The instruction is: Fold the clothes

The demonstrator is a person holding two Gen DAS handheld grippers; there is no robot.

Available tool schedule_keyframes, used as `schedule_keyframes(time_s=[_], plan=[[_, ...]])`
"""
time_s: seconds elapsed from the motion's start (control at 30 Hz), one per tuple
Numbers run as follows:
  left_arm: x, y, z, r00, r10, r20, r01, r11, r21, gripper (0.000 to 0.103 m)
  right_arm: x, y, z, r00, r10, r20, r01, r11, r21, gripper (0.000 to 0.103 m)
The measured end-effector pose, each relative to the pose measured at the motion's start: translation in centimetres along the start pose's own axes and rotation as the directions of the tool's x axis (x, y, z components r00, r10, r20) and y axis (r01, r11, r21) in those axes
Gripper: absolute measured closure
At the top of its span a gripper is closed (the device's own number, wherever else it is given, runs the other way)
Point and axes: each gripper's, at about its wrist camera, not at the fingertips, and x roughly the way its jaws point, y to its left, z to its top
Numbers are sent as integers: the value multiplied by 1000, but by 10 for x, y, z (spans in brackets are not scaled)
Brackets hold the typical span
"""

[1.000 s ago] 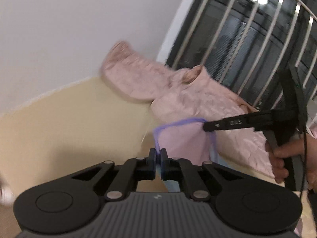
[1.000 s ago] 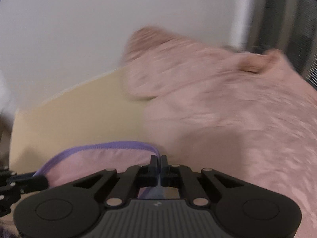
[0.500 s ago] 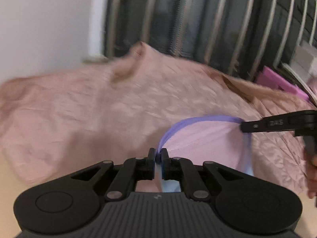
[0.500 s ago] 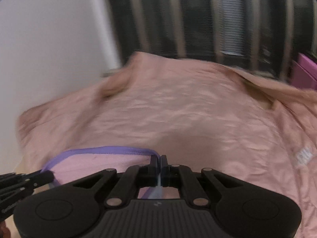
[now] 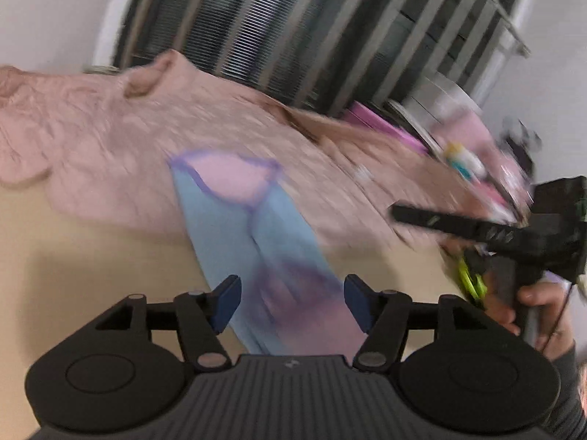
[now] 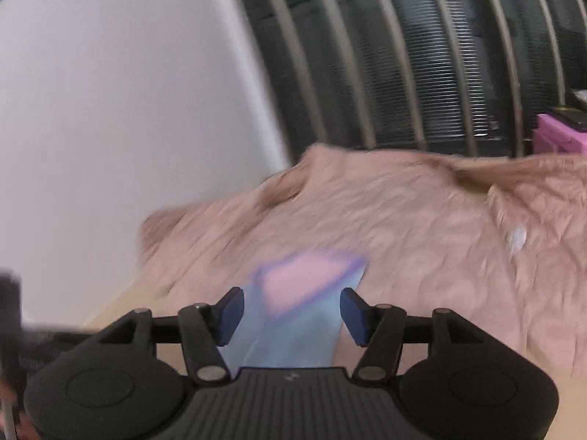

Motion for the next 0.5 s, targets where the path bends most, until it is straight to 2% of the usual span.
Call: schedule_keyframes(time_s=[0.13, 0.2, 0.23, 0.27, 0.3, 0.33, 0.37, 0.5], plan=[[5, -24, -40, 997, -49, -67, 52, 998, 32, 40, -15, 12, -67, 997, 27, -76, -26, 1000, 5, 47], [14, -25, -49, 996, -30, -78, 31, 999, 16, 43, -15, 10, -84, 996, 50, -74, -46, 997, 59, 52], [18, -23, -52, 996, -13, -86, 13, 1000, 9, 49, -13, 8, -89, 996, 56, -70, -50, 995, 85, 59], [21, -21, -53, 995, 11, -100, -11, 1000, -2, 72, -11, 9, -92, 996, 54, -74, -46, 994, 98, 69], [24, -19, -54, 994, 18, -111, -19, 1000, -9, 88, -9, 9, -96, 996, 44, -84, -35, 993, 111, 78], [26, -15, -55, 994, 11, -113, -14, 1000, -21, 90, -6, 10, -99, 995, 33, -95, -21, 992, 125, 92], [25, -11, -53, 993, 7, -114, -11, 999, -38, 92, -3, 10, -103, 994, 22, -106, -7, 990, 139, 101], [14, -3, -55, 992, 13, -123, -20, 998, -54, 100, -9, 13, -121, 997, 19, -75, -3, 979, 204, 102]])
